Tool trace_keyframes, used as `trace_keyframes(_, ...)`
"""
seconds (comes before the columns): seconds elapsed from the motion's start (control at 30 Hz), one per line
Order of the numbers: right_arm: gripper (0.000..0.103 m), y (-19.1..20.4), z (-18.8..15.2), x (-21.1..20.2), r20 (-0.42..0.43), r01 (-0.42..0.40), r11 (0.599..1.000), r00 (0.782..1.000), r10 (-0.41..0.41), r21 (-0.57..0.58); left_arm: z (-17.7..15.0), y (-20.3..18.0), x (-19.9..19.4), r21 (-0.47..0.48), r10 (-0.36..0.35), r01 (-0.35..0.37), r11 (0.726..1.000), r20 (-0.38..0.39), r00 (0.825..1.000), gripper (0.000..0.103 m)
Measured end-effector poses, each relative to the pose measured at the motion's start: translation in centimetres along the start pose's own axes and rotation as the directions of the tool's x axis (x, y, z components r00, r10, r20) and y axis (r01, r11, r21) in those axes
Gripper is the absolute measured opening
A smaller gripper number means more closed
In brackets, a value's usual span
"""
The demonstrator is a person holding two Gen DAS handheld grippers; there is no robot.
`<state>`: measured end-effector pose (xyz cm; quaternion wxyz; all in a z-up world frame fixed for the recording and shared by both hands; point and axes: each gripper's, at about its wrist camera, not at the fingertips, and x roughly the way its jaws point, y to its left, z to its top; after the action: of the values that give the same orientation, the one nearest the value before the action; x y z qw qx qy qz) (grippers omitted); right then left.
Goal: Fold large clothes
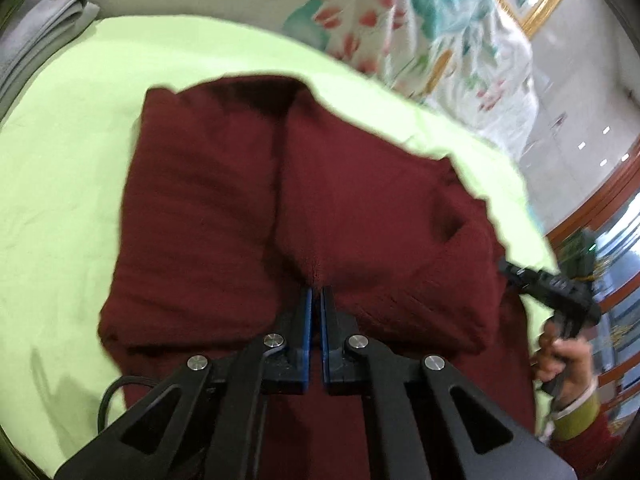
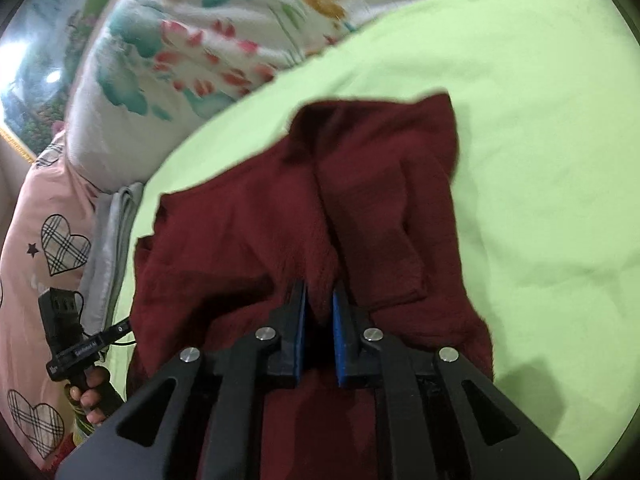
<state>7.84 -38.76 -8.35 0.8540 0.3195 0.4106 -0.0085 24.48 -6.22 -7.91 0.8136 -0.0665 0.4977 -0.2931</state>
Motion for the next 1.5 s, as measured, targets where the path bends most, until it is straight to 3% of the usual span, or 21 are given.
trace_keyframes(0.23, 0.015, 0.4, -0.9, -2.6, 0.046, 0.027, 1.0, 0.999, -0.027, 0.006, -1.1, 0.0, -0.8, -0.007, 0.003, -0.004, 1.0, -0.036, 0.999, 0.008)
trace_keyframes(0.3, 0.016, 1.1, -1.0, -3.8, 0.069, 0.009, 1.0, 0.998, -0.008, -0.011, -1.6, -0.3, -2.0, -0.005, -0.013, 0.013, 1.0, -0.022, 1.0, 0.019)
trace_keyframes(0.4, 0.016, 2.1, -1.6, -5.1, 0.09, -0.026, 0.999, 0.996, 0.029, -0.034, -2.4, -0.9, -3.9, 0.003, -0.028, 0.028, 1.0, 0.001, 1.0, 0.028)
trace_keyframes(0.5, 0.025, 2.4, -2.7, -6.1, 0.086, -0.025, 0.999, 0.996, 0.029, -0.046, -3.3, -1.2, -5.7, -0.001, -0.019, 0.019, 1.0, 0.025, 1.0, 0.03)
trace_keyframes(0.53, 0.033, 2.3, -3.2, -6.4, 0.081, -0.022, 0.999, 0.996, 0.026, -0.046, -3.7, -1.1, -6.5, -0.006, -0.017, 0.018, 1.0, 0.036, 0.999, 0.033)
trace_keyframes(0.57, 0.039, 2.0, -4.0, -6.9, 0.077, -0.018, 0.999, 0.997, 0.022, -0.045, -4.1, -1.0, -7.3, -0.012, -0.01, 0.011, 1.0, 0.048, 0.999, 0.04)
trace_keyframes(0.7, 0.044, 0.9, -6.6, -8.7, 0.065, -0.002, 1.0, 0.998, 0.004, -0.025, -6.3, 0.1, -10.2, -0.046, 0.033, -0.029, 0.999, 0.084, 0.996, 0.064)
trace_keyframes(0.8, 0.051, -0.6, -8.5, -10.3, 0.062, 0.024, 1.0, 0.998, -0.024, 0.008, -8.3, 1.3, -11.8, -0.066, 0.061, -0.056, 0.996, 0.083, 0.995, 0.073)
trace_keyframes(0.93, 0.055, -2.9, -10.8, -11.8, 0.052, 0.039, 0.996, 0.998, -0.043, 0.075, -11.2, 1.9, -12.8, -0.047, 0.132, -0.13, 0.99, 0.049, 0.99, 0.075)
trace_keyframes(1.07, 0.055, -3.4, -13.2, -12.2, 0.011, -0.028, 0.995, 1.0, 0.027, 0.097, -14.4, 1.0, -13.7, 0.007, 0.165, -0.165, 0.986, 0.03, 0.986, 0.081)
trace_keyframes(1.23, 0.055, -3.0, -15.6, -12.1, -0.011, -0.11, 0.989, 0.994, 0.111, 0.103, -17.3, 0.8, -14.2, 0.032, 0.159, -0.159, 0.987, -0.008, 0.987, 0.082)
trace_keyframes(1.37, 0.055, -2.4, -16.9, -12.2, -0.029, -0.153, 0.984, 0.987, 0.156, 0.091, -19.2, 0.4, -13.3, 0.057, 0.156, -0.152, 0.987, -0.056, 0.986, 0.079)
trace_keyframes(1.5, 0.055, -1.9, -18.1, -12.3, -0.066, -0.191, 0.979, 0.978, 0.196, 0.075, -21.0, 0.2, -12.1, 0.087, 0.177, -0.17, 0.982, -0.092, 0.98, 0.064)
